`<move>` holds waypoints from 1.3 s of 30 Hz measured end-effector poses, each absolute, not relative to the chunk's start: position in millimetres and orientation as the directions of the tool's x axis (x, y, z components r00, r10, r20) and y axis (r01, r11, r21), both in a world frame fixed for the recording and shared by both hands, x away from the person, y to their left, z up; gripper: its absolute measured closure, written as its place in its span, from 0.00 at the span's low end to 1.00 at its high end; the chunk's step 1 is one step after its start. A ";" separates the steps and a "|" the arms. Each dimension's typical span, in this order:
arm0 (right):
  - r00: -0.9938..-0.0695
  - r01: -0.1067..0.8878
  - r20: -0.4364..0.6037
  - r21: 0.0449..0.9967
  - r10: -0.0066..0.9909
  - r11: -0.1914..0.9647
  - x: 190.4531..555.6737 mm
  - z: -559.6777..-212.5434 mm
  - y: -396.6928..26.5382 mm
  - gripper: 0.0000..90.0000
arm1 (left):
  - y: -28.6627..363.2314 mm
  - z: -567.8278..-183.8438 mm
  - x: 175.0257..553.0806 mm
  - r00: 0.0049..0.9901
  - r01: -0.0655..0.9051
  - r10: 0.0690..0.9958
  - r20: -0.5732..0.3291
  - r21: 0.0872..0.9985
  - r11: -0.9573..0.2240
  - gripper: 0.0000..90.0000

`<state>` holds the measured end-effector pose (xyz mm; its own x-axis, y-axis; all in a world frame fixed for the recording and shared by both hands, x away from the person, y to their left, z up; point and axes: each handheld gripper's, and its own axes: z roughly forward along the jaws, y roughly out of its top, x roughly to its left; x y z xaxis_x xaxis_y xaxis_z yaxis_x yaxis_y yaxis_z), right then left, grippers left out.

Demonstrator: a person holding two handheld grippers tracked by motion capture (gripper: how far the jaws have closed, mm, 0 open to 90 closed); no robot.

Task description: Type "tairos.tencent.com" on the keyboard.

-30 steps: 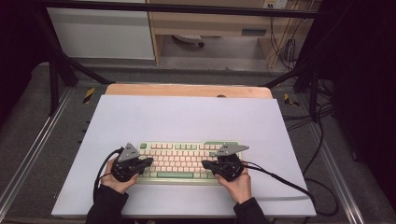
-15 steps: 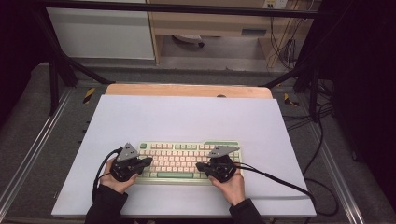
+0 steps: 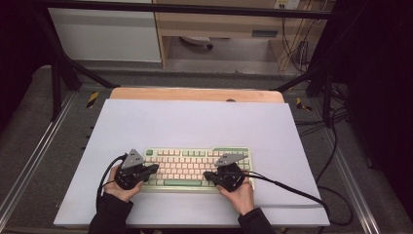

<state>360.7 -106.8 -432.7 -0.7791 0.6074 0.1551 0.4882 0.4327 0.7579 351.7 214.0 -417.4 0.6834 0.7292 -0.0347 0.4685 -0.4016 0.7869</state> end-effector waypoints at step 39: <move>-0.771 0.462 0.123 0.784 0.625 0.416 358.7 -415.2 -132.3 1.00 | 199.8 -409.3 350.6 0.705 0.441 0.709 -0.019 0.794 -0.418 0.99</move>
<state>358.7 -132.3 -415.2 -0.7710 0.6248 0.1229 0.4617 0.4155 0.7837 350.6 199.8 -409.3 0.7052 0.7088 -0.0186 0.4411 -0.4181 0.7941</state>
